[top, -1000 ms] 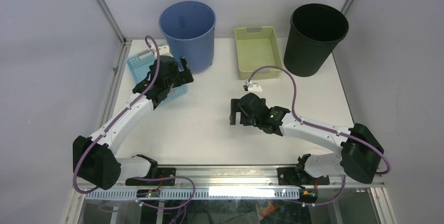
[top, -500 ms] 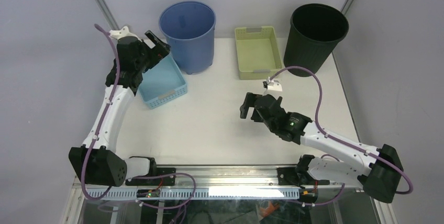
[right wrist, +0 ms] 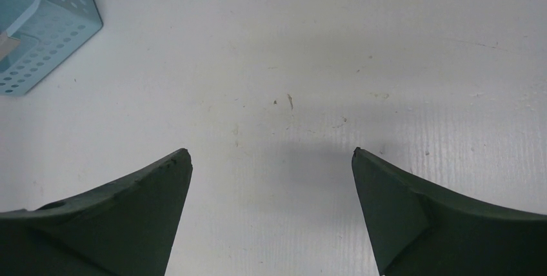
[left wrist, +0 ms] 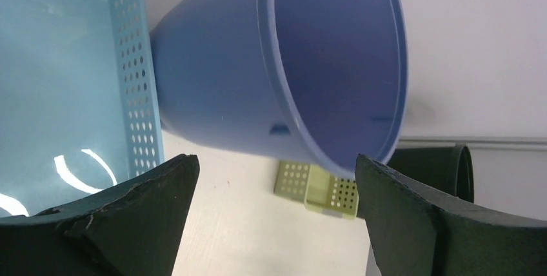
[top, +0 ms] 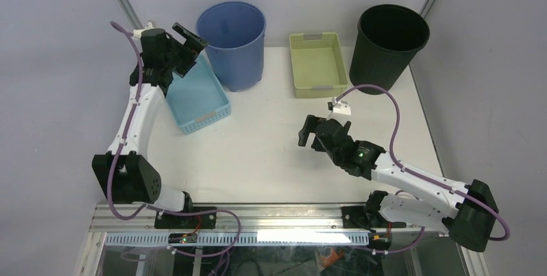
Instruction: Turn the large container upside down
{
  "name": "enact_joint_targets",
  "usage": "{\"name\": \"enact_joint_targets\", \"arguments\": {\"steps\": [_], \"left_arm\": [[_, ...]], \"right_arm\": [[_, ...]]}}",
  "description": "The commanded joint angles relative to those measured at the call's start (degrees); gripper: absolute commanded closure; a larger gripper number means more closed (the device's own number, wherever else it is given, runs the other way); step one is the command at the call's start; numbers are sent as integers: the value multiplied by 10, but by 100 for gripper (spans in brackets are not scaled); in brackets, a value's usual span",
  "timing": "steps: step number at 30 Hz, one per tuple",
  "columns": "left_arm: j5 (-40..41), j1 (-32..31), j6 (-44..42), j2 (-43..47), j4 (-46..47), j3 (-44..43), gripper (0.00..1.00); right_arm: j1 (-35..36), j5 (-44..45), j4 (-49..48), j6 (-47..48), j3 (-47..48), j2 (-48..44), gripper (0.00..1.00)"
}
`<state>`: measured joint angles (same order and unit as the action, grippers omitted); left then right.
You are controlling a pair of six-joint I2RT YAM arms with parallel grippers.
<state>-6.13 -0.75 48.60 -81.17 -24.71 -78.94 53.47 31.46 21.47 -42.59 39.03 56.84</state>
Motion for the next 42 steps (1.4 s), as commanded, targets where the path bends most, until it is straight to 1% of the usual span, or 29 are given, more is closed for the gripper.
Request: {"name": "enact_joint_targets", "arguments": {"steps": [1, 6, 8, 9, 12, 17, 20, 22, 25, 27, 30, 34, 35, 37, 38, 39, 41, 42], "left_arm": [[30, -4, 1, -64, -4, -79, 5], [57, -12, -19, -132, -28, -132, 14], [65, -17, -32, -158, -38, -162, 19], [62, -18, -35, -169, -46, -173, 23], [53, -25, -45, -186, -57, -190, 44], [65, -42, -65, -160, -66, -191, 71], [46, -49, -79, -137, -70, -176, 99], [33, -56, -90, -116, -73, -163, 100], [23, -69, -110, -75, -76, -139, 100], [15, -80, -136, -46, -77, -125, 100], [-35, -84, -172, -3, -78, -103, 100], [-115, -84, -226, 63, -77, -62, 100], [-125, -86, -237, 77, -67, -47, 100], [-120, -91, -243, 136, -22, 7, 100], [-118, -92, -244, 155, -6, 33, 100], [-123, -93, -248, 165, 0, 40, 100], [-146, -95, -252, 163, -4, 40, 100], [-160, -95, -249, 160, -4, 39, 100]], "right_arm": [[0, 13, -9, -7, 31, 0, 1], [0, 3, -8, -21, 21, -3, 0], [0, 3, -9, -26, 14, -6, 1], [0, 3, -12, -29, 11, -8, 0], [0, 2, -15, -34, 5, -14, 1], [0, 7, -14, -46, -2, -24, 0], [0, 11, -15, -33, -4, -32, 0], [0, 24, -10, -17, 2, -38, 0], [-1, 59, 35, -2, 41, -45, 0], [-2, 62, 72, 8, 94, -51, 1], [-3, 38, 104, 68, 182, -43, 1], [-2, 31, 153, 126, 313, -15, 1], [-3, 31, 165, 132, 347, -5, 1], [-3, 35, 201, 125, 421, 20, 1], [-3, 39, 241, 107, 477, 44, 1], [-3, 38, 283, 94, 531, 72, 1], [-3, 19, 356, 82, 648, 134, 1], [-3, 6, 378, 83, 690, 163, 1]]}}
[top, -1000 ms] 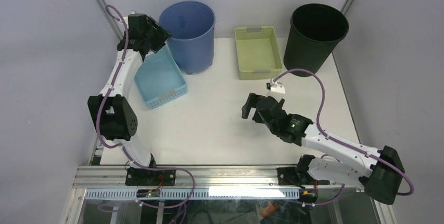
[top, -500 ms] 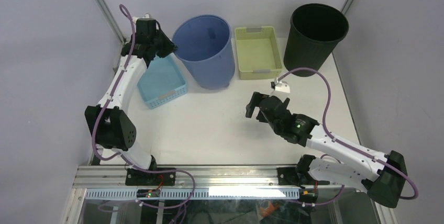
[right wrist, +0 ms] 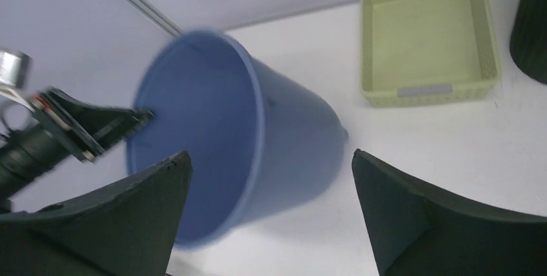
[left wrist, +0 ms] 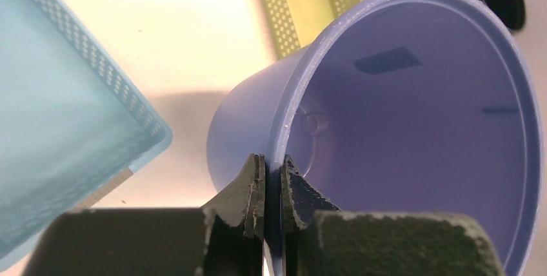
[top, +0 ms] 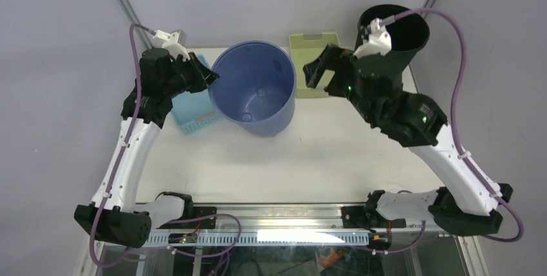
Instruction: Turn the large container upside down
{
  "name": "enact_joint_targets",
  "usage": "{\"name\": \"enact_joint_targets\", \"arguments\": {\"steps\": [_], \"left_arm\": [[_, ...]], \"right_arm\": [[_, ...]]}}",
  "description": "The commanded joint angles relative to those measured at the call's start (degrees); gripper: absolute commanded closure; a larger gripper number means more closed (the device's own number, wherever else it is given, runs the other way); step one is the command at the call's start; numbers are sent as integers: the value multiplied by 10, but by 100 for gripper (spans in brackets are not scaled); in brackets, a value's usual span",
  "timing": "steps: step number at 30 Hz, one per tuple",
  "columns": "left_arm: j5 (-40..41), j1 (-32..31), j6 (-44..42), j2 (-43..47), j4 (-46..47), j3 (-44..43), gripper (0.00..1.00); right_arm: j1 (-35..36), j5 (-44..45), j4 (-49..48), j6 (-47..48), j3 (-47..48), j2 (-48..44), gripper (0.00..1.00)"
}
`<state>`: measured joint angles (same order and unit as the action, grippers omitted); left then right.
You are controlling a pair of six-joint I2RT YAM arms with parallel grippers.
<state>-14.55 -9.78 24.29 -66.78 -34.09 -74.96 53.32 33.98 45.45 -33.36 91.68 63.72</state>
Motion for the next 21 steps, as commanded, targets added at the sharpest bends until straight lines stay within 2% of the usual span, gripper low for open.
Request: {"name": "enact_joint_targets", "arguments": {"steps": [1, 5, 11, 18, 21], "left_arm": [[-91, -5, -4, 14, 94, 2, 100], [-99, -15, 4, 10, 112, 4, 100], [-109, -15, -2, 10, 113, -4, 100], [-121, -19, -11, 16, 120, 0, 100], [-97, -23, -15, 21, 118, 2, 100]], "right_arm": [[-1, -32, 151, -2, 199, 115, 1], [-1, -23, 146, 8, 206, 156, 0], [-1, 19, 154, 1, 180, 169, 1], [-1, 10, 154, -5, 158, 187, 10], [-1, -12, 147, -1, 165, 190, 11]]}}
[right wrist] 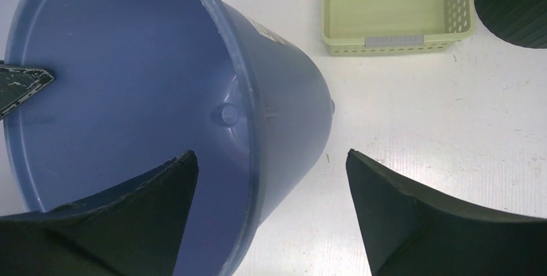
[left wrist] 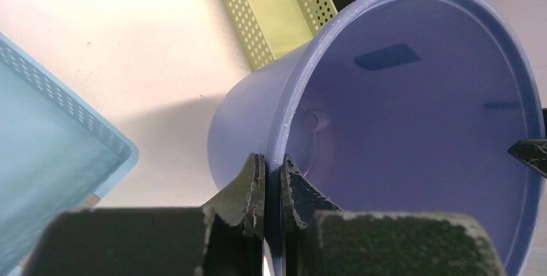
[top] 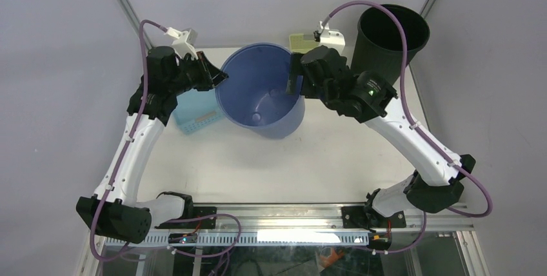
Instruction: Turn the large container upside down
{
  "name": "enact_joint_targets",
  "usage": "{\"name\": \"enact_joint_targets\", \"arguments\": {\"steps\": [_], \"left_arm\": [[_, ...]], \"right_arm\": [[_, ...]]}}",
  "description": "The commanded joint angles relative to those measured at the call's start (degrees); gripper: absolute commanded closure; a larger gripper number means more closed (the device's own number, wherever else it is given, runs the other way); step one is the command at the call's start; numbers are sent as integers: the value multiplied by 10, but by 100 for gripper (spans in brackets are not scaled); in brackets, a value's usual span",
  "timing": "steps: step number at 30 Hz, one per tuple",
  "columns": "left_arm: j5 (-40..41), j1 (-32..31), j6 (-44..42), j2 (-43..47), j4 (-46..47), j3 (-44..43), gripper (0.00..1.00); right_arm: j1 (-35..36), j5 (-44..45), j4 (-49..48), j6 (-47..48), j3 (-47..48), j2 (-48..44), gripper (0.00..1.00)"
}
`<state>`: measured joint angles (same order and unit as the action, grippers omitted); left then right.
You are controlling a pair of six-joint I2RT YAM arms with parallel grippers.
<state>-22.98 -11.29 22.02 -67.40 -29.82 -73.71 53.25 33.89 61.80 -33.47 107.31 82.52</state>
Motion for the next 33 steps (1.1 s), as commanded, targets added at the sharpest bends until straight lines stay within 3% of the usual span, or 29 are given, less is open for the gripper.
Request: {"name": "enact_joint_targets", "arguments": {"steps": [1, 5, 9, 13, 19, 23, 27, 30, 33], "left_arm": [[4, -9, 6, 28, 73, -12, 100], [193, -78, -71, 37, 71, -45, 100], [351, -140, -171, 44, 140, -76, 100], [417, -157, -270, 34, 241, -76, 100], [457, -207, -371, 8, 292, -70, 100], [469, -218, -326, 2, 284, -67, 100], [490, -223, -117, -36, 140, -137, 100], [461, -226, 2, -83, 6, -207, 100], [431, -225, 36, -134, -93, -288, 100]], "right_arm": [[-1, -14, -17, 3, 13, -1, 10], [0, -19, -47, 22, 5, -48, 4], [0, -41, -202, 33, -122, -168, 1], [0, -1, -313, 19, -250, -287, 0], [-1, 33, -230, -35, -231, -297, 0], [0, -7, -183, -74, -158, -236, 1], [0, -83, -124, -80, -30, -138, 1], [0, -172, -113, 12, 14, -75, 0], [8, -304, -95, 143, 38, -20, 1]]}}
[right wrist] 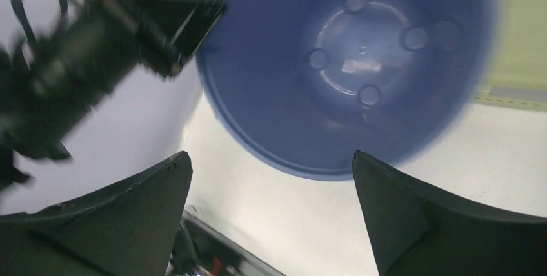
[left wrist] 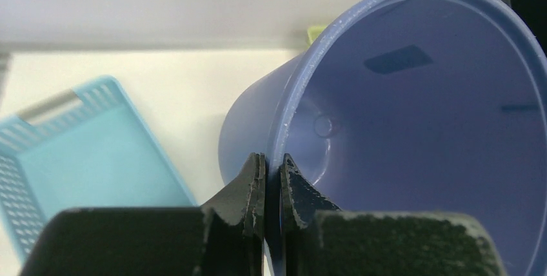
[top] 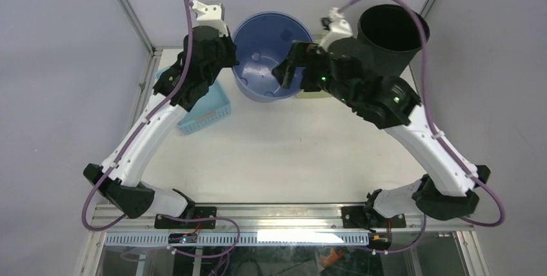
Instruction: Turn the large container upside down
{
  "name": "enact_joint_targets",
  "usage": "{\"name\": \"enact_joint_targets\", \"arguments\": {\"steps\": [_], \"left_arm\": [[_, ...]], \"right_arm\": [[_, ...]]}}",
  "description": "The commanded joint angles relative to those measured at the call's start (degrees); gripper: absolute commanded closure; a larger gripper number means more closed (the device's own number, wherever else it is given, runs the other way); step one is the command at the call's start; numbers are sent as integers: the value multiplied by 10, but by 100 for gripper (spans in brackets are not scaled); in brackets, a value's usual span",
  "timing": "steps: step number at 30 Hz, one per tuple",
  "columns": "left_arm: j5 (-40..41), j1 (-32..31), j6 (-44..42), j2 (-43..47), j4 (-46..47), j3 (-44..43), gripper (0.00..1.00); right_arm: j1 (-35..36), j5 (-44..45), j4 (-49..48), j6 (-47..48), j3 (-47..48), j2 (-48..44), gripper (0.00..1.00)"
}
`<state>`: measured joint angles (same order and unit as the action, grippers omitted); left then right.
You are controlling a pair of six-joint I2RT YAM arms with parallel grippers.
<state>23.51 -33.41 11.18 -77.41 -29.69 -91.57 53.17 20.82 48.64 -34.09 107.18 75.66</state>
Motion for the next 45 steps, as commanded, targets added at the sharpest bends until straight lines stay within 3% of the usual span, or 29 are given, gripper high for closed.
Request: {"name": "enact_joint_targets", "arguments": {"steps": [1, 5, 17, 19, 26, 28, 29, 30, 31, 32, 33, 35, 36, 37, 41, 45], "left_arm": [[-43, -4, 145, -56, -125, -137, 100], [-75, -4, 137, -97, -189, -209, 100], [-150, -4, 114, -105, -217, -229, 100], [-158, -4, 113, -107, -224, -233, 100], [-177, -4, 111, -107, -226, -233, 100], [-180, -4, 110, -110, -226, -233, 100], [-182, -4, 109, -111, -225, -233, 100], [-182, -4, 108, -112, -224, -233, 100], [-185, -4, 105, -113, -221, -233, 100], [-188, -4, 103, -114, -217, -234, 100], [-192, -4, 100, -113, -213, -235, 84], [-202, -4, 93, -109, -203, -237, 28], [-201, -4, 90, -104, -198, -238, 7], [-193, -4, 88, -99, -195, -240, 2], [-129, -3, 87, -63, -173, -253, 1], [-81, -2, 95, 6, -118, -241, 1]], "right_arm": [[15, -201, 39, 184, 35, 54, 1], [36, -207, 24, 277, 2, 53, 2], [62, -168, 43, 424, -28, 85, 5], [63, -158, 42, 431, -44, 87, 10], [66, -167, 51, 428, -46, 95, 48], [66, -175, 56, 419, -38, 96, 64], [66, -178, 55, 411, -34, 98, 74], [66, -178, 52, 397, -32, 98, 91], [66, -182, 49, 383, -29, 100, 100], [66, -184, 45, 367, -29, 101, 100], [66, -182, 40, 347, -29, 100, 100], [63, -173, 23, 304, -35, 90, 100], [60, -170, 11, 282, -40, 80, 100], [54, -170, -2, 261, -47, 68, 100], [-19, -243, -77, 161, -95, 7, 100], [-137, -361, -228, 13, -215, -72, 100]]}}
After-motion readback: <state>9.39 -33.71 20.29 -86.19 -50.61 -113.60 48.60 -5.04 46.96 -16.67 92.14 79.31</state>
